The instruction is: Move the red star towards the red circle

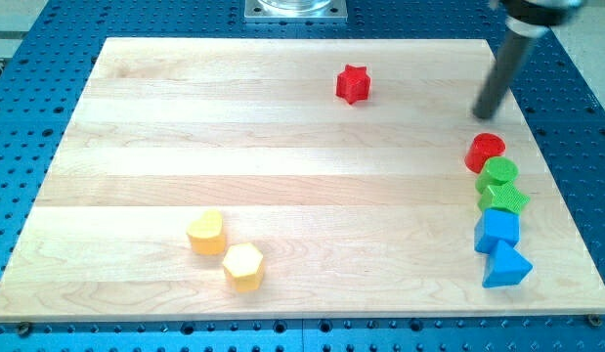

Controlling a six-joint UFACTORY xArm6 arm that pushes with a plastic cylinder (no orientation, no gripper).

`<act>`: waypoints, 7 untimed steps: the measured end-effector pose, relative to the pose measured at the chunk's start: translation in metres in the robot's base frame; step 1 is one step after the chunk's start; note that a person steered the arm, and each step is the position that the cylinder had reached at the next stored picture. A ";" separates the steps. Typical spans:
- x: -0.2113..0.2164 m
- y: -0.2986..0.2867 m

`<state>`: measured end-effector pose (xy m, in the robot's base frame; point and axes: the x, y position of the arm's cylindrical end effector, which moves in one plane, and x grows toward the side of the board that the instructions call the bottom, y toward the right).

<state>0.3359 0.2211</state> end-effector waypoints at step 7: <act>-0.041 -0.086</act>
<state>0.2946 0.1350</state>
